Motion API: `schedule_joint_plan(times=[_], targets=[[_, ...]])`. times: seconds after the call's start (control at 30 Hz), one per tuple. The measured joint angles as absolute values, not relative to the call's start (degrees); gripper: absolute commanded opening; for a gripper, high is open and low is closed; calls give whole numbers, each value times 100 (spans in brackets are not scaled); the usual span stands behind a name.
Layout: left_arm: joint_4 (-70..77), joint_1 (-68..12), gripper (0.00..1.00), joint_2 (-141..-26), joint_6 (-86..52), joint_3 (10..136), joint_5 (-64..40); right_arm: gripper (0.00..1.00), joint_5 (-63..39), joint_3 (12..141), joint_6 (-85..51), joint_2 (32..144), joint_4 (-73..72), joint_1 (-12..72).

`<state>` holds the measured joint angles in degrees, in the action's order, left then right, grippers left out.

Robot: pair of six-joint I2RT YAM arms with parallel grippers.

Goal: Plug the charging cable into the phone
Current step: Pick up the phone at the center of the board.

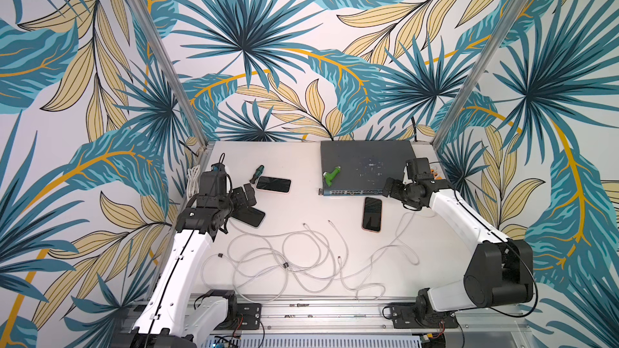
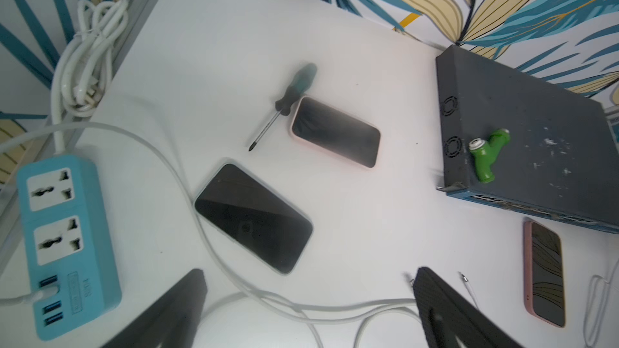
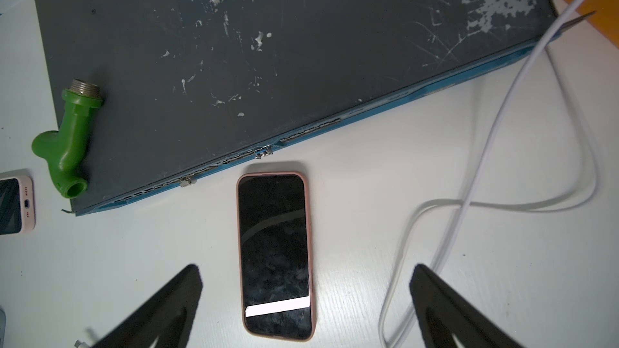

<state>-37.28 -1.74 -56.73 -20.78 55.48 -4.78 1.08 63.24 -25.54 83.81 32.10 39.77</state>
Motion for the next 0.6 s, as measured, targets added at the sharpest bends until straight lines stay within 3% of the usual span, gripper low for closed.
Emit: schedule_joint_plan(times=[0.27, 0.6], targets=[[-2574, -207, 100, -5297, -2038, 4971, -589, 99, 388, 5865, -2600, 7708, 2783, 3977], [-1669, -222, 100, -5516, -1927, 4665, 132, 100, 711, 5990, -2596, 7730, 3076, 3975]])
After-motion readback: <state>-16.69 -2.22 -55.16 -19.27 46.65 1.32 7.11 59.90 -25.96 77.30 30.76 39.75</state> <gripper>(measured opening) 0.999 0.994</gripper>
